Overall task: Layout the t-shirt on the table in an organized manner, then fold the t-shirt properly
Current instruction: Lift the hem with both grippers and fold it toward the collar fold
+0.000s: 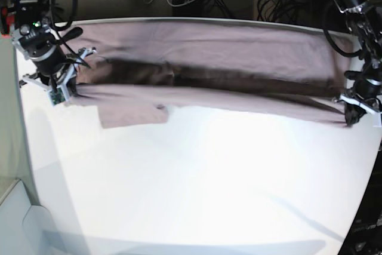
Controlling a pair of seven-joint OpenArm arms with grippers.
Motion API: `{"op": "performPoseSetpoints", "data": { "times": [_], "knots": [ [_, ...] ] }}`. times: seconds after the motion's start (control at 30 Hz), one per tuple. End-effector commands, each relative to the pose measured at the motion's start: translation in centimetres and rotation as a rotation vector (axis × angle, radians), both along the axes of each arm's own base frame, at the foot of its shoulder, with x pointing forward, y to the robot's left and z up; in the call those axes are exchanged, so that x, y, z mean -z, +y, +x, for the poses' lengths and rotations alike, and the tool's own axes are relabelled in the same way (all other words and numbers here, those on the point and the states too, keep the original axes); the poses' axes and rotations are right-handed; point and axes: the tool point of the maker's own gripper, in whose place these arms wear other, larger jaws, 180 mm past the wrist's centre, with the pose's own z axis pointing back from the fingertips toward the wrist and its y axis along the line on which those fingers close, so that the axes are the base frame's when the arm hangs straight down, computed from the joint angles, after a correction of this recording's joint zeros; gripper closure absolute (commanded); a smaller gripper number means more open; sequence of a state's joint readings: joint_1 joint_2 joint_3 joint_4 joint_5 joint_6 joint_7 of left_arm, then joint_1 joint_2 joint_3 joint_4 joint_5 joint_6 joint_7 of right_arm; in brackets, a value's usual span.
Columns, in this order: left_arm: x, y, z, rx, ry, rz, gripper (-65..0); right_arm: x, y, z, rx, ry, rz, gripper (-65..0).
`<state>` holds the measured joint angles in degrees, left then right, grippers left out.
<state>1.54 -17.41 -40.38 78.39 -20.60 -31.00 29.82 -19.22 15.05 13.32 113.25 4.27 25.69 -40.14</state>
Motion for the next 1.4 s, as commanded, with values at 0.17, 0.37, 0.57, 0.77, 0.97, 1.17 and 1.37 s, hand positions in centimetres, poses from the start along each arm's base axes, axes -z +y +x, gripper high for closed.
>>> {"op": "performPoseSetpoints", "data": {
  "times": [0.17, 0.37, 0.57, 0.77, 0.97, 1.17, 1.37],
  "knots": [
    [-3.1, -0.5, -1.0, 0.031, -0.084, 0.040, -0.2, 0.7, 0.5, -2.1, -0.057, 0.039, -0.002, 0.0],
    [-1.9, 0.1, -4.1, -0.027, -0.056, 0.026, -0.2, 2.4, 1.4, -4.7, -0.081, 0.110, 0.025, 0.0],
    [-0.4, 0.8, -6.5, -0.058, -0.003, 0.026, -0.2, 2.8, 1.3, -5.2, -0.078, 0.128, 0.024, 0.0],
    [0.4, 0.9, -7.6, -0.059, 0.024, 0.027, -0.2, 3.0, 1.2, -5.4, -0.077, 0.136, 0.023, 0.0],
    [1.2, 2.2, -8.8, -0.102, 0.052, 0.019, -0.2, 3.2, 1.3, -5.6, -0.078, 0.144, 0.023, 0.0],
    [3.8, 2.3, -9.7, -0.121, 0.112, -0.025, -0.2, 3.8, 1.4, -6.6, -0.083, 0.171, 0.025, 0.0],
    [5.4, 2.5, -10.0, -0.142, 0.142, -0.061, -0.3, 4.5, 1.1, -7.1, -0.075, 0.201, 0.025, 0.0]
  ]
}}
